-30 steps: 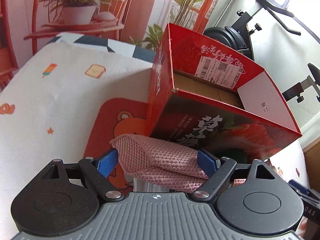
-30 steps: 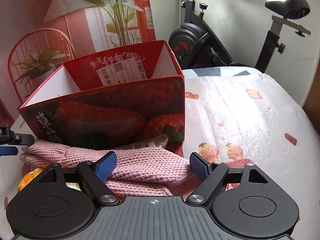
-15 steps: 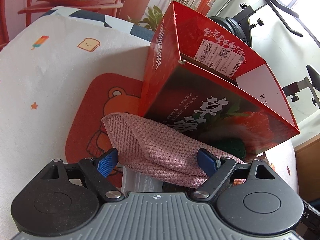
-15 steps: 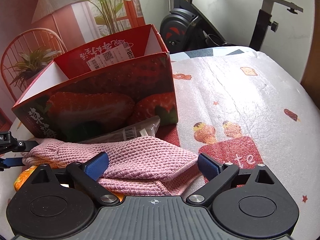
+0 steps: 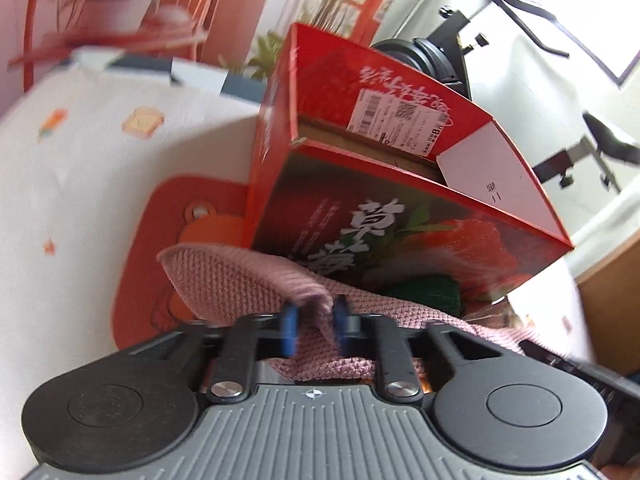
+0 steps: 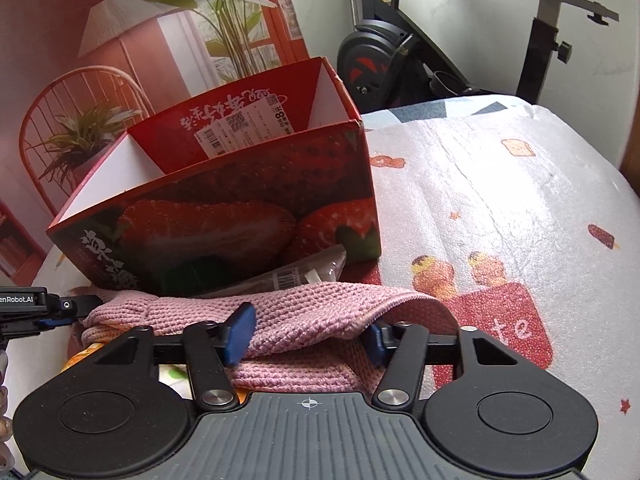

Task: Organize soft objects
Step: 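Close the left gripper on the pink towel while the right gripper closes on it too, then lift the pink towel into the red box and open both grippers, then move both grippers down to the orange floral cushion cover, then close the left gripper on the orange cushion while the right gripper grasps it too, then lift the orange cushion into the red box and open both grippers, then move both grippers down to the black eye mask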

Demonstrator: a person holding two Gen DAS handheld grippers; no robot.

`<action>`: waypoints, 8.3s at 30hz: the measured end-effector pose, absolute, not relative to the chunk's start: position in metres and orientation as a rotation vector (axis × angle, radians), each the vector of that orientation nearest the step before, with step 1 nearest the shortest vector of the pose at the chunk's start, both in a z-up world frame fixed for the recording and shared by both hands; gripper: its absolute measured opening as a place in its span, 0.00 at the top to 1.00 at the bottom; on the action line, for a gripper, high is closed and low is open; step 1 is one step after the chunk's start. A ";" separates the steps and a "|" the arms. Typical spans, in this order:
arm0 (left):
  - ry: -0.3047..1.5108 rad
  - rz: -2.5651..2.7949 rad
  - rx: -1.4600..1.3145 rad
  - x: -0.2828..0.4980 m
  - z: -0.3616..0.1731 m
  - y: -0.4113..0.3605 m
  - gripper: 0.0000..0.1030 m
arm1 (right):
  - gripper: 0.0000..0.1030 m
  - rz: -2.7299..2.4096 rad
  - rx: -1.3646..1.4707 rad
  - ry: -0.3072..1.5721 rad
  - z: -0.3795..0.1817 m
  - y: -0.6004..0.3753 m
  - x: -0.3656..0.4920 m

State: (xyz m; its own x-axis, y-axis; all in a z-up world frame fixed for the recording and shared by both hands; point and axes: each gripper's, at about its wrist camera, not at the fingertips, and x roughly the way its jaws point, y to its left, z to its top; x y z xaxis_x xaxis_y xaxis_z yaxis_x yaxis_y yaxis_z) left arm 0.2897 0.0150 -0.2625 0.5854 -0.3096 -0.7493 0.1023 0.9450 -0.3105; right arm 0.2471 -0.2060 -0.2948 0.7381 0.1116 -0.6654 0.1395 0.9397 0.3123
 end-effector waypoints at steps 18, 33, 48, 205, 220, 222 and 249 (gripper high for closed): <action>0.652 -0.296 -0.170 0.255 -0.187 0.013 0.93 | 0.86 0.091 0.290 0.514 -0.204 -0.212 0.239; 0.566 -0.356 -0.124 0.326 -0.131 -0.026 0.93 | 0.86 0.108 0.078 0.408 -0.157 -0.206 0.336; 0.866 -0.387 -0.121 0.377 -0.219 -0.032 0.93 | 0.86 0.153 0.180 0.698 -0.236 -0.195 0.387; 0.531 -0.412 -0.202 0.328 -0.157 -0.019 0.79 | 0.82 0.258 0.134 0.454 -0.161 -0.185 0.351; 0.748 -0.342 -0.113 0.418 -0.210 -0.030 0.79 | 0.82 0.229 0.187 0.668 -0.233 -0.183 0.449; 0.748 -0.340 -0.099 0.423 -0.210 -0.032 0.79 | 0.82 0.225 0.194 0.678 -0.238 -0.182 0.454; 0.668 -0.359 0.011 0.331 -0.177 -0.022 0.46 | 0.63 0.233 0.163 0.577 -0.212 -0.189 0.344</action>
